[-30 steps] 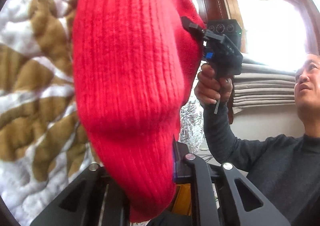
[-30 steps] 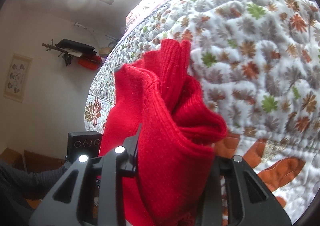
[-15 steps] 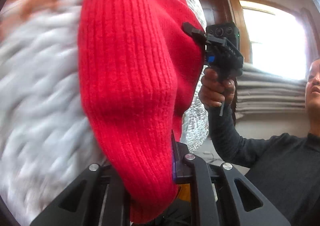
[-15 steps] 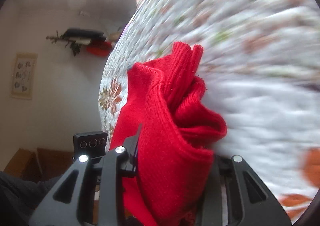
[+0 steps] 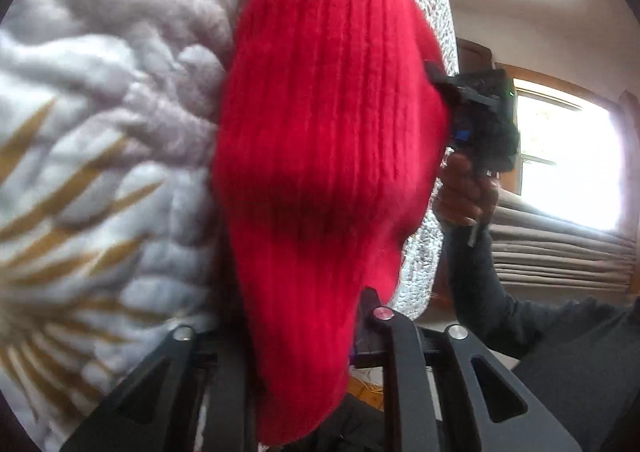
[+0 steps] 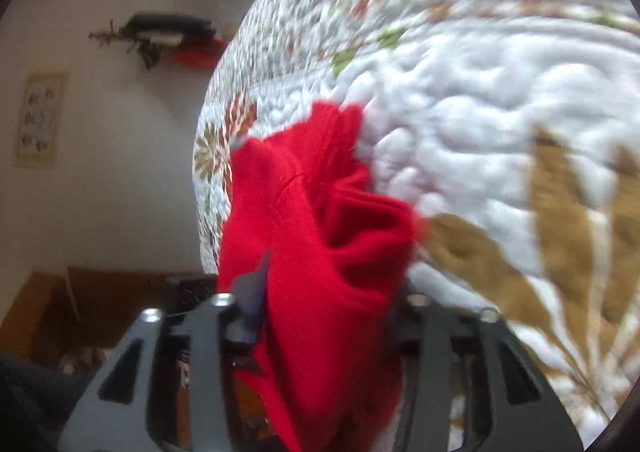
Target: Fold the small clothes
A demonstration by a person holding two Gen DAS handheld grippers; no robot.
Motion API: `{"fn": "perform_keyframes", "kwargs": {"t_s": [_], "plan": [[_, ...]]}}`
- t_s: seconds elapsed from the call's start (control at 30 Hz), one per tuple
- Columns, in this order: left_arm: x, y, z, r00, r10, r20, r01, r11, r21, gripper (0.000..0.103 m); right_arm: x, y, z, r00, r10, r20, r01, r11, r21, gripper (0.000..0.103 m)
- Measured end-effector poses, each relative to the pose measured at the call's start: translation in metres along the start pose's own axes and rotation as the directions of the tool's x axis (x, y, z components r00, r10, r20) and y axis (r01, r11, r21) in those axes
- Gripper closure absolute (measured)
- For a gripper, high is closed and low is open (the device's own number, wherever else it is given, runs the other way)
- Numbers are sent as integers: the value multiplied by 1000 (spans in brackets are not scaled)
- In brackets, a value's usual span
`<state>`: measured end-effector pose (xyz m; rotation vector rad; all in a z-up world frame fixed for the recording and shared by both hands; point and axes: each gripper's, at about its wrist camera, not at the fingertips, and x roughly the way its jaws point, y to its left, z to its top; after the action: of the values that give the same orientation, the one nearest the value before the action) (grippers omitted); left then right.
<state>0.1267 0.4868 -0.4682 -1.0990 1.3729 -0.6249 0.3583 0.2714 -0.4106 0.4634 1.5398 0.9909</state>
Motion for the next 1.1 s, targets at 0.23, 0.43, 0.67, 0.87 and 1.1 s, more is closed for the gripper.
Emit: {"fn": "perform_keyframes", "kwargs": {"t_s": [0.23,0.43,0.67,0.87,1.1], "plan": [[-23,-17,-13,997,70,44,-70,997,-16,51,-23,-5,-3,997,-18,74,16,1000,24,33],[-63,-10,-20,992,95,77,-94,995,-24,50,-36,-30,-12,986,-138,96,131,989,76,82],[-63,-51,3,985,132,115,-145,983,113,40,-73,-9,-29,965,-161,205,134,981,140,54],[-43,-57,27,991,96,95,-111,979,173,38,-43,3,-23,972,-189,142,175,979,101,97],[-20,-38,31,996,88,18,-89,983,162,38,-51,2,-22,916,-327,232,319,945,70,98]]}}
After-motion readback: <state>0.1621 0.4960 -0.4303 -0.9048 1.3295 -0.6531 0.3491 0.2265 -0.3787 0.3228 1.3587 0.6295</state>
